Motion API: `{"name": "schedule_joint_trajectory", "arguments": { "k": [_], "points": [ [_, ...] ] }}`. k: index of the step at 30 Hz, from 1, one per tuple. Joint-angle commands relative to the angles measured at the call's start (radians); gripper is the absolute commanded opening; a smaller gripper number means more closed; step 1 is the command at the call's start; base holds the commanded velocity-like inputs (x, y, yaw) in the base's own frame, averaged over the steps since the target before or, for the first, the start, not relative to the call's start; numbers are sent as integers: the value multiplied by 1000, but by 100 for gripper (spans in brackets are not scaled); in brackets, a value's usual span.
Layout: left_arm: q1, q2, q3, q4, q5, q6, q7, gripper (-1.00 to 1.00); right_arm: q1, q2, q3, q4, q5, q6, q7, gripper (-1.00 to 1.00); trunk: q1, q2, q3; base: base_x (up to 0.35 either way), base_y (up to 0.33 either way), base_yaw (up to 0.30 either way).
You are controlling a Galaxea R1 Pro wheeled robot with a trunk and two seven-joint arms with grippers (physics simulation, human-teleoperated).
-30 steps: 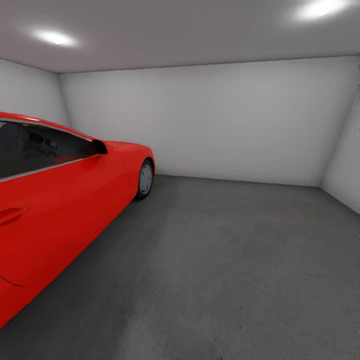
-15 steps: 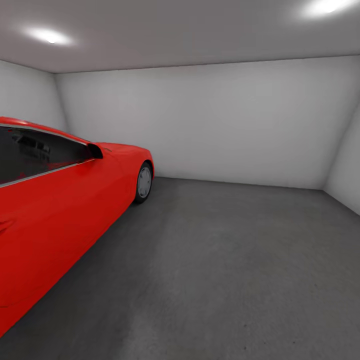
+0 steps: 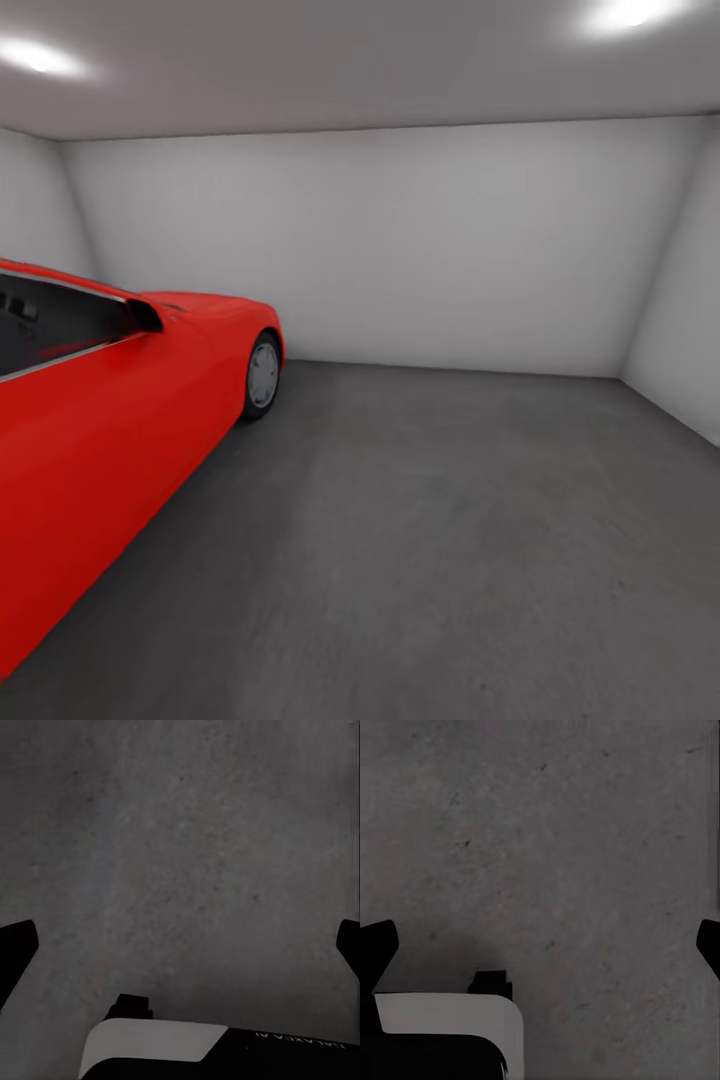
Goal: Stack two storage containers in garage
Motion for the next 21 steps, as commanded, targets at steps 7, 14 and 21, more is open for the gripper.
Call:
{"name": "schedule_joint_trajectory", "arguments": {
  "k": [7, 14, 21],
  "points": [
    [0, -1, 4, -2, 1, -1, 0, 100, -1, 0, 0, 2, -1, -3, 1, 100, -26, 49, 21, 330, 0, -275],
    [0, -1, 3, -2, 1, -1, 0, 100, -1, 0, 0, 2, -1, -3, 1, 100, -53, 98, 43, 330, 0, -276],
    [0, -1, 4, -2, 2, -2, 0, 100, -1, 0, -1, 1, -2, -3, 1, 100, -80, 147, 65, 321, 0, -276]
  ]
}}
